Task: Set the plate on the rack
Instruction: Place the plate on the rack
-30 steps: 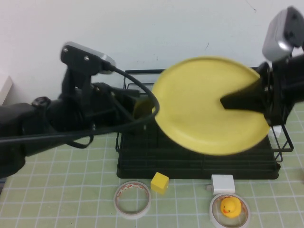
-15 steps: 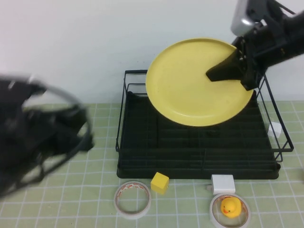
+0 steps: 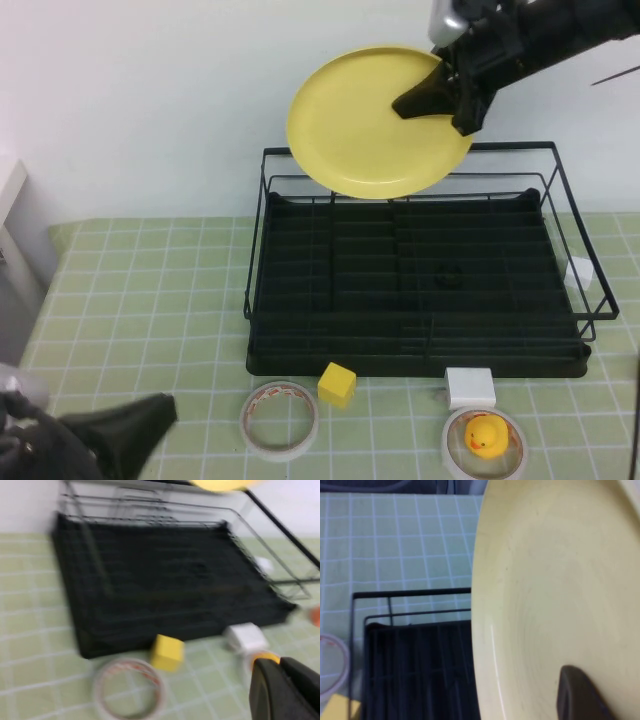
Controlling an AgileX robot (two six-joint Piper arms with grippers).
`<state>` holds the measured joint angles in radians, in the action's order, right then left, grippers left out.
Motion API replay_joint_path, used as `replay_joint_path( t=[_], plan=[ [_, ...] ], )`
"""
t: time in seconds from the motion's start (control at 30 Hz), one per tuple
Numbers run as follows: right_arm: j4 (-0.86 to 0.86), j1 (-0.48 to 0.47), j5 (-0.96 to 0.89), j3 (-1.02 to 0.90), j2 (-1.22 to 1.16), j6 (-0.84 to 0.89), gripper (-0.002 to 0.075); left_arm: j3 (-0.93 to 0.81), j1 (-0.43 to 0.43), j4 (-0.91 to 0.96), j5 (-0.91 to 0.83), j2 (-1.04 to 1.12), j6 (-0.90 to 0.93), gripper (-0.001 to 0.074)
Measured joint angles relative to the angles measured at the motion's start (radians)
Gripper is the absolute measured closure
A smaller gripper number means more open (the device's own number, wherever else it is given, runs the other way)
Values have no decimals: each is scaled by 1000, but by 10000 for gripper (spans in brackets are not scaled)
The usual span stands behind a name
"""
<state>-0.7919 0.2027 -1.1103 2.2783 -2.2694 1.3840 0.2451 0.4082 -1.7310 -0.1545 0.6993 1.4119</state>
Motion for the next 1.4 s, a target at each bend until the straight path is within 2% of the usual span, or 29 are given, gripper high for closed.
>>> replay_joint_path(
  t=[0.2,0.53,1.4],
  plan=[
    [-26,0,6,162,-157,-28,570,-13,0,5,-132,-3,4,735],
    [-133,0,240,228,-289,-29,570,-13,0,11,-208,-4,8,735],
    [-94,0,157,237,-378,-31,569,-13,0,20,-244,-4,42,735]
  ],
)
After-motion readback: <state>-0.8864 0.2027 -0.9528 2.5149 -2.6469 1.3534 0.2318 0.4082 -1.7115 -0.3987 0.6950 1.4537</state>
